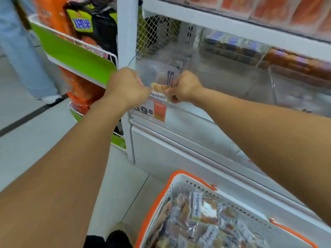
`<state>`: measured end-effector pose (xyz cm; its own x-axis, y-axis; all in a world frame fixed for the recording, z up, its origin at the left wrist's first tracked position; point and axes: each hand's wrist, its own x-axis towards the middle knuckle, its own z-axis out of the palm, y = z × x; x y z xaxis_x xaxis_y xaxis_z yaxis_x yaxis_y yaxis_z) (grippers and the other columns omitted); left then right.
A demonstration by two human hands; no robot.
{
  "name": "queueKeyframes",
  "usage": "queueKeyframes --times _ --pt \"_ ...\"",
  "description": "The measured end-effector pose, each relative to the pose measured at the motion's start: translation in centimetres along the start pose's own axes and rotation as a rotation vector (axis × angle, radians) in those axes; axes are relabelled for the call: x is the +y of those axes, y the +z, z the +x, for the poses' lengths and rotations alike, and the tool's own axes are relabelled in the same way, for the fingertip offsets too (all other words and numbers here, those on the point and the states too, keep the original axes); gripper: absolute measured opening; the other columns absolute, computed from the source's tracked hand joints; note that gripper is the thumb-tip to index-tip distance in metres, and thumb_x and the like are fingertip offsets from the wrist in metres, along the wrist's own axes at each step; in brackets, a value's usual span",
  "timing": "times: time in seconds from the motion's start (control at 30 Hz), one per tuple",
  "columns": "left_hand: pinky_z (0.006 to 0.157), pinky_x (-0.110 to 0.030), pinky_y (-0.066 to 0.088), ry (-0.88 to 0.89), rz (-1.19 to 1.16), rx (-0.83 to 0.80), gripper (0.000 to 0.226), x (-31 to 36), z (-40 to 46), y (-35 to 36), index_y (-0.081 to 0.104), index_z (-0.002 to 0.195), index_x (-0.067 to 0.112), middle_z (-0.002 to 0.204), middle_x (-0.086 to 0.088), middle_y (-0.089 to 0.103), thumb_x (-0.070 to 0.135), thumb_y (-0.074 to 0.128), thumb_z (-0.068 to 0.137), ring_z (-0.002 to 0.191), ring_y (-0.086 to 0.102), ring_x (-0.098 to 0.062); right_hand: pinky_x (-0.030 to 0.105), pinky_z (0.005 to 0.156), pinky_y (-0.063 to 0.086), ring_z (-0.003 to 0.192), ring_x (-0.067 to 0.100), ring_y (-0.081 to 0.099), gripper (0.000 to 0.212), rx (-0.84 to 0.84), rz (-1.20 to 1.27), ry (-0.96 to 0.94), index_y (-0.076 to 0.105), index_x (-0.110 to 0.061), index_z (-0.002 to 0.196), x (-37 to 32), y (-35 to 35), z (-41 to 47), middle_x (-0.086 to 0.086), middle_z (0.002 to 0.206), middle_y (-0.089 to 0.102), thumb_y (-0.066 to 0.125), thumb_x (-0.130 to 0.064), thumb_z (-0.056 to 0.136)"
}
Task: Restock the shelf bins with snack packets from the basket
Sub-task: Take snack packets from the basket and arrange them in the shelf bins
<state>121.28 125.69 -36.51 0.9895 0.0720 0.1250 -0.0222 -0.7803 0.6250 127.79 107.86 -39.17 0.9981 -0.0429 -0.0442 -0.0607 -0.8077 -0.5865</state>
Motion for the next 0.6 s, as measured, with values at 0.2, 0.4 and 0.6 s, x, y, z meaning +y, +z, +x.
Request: queueKeyframes --times 0.2,0.4,0.6 --pt "0.073 -0.039 0.058 -0.065 0.059 -0.100 0.034 -0.4 0.0 -0.1 0.073 0.072 0.007 0.071 -0.007 0.071 0.038 0.067 0.083 0.072 0.067 -0.026 0.044 0.073 0.062 0.075 0.030 0.074 0.026 -0.007 0.065 0.059 0.070 0.002 0.095 0.5 0.2 0.6 0.017 0.086 0.073 0.079 -0.020 0.084" --pt "0.076 -0.035 0.057 -0.151 -0.109 -0.250 0.049 -0.3 -0.6 -0.5 0.075 0.062 0.008 0.064 -0.002 0.073 0.033 0.044 0.089 0.077 0.071 -0.025 0.041 0.063 0.063 0.072 0.027 0.074 0.039 -0.040 0.132 0.150 0.069 0.003 0.099 1.1 -0.4 -0.5 0.017 0.086 0.073 0.087 -0.022 0.075" --pt "0.071 -0.028 0.051 -0.213 0.077 -0.736 0.036 1.4 -1.7 0.5 0.072 0.075 0.005 0.080 -0.011 0.076 0.019 0.043 0.089 0.080 0.071 -0.023 0.027 0.054 0.055 0.061 0.022 0.063 0.033 0.175 -0.207 -0.003 0.059 -0.011 0.068 -1.1 -4.3 -5.9 0.007 0.071 0.062 0.075 -0.035 0.084"
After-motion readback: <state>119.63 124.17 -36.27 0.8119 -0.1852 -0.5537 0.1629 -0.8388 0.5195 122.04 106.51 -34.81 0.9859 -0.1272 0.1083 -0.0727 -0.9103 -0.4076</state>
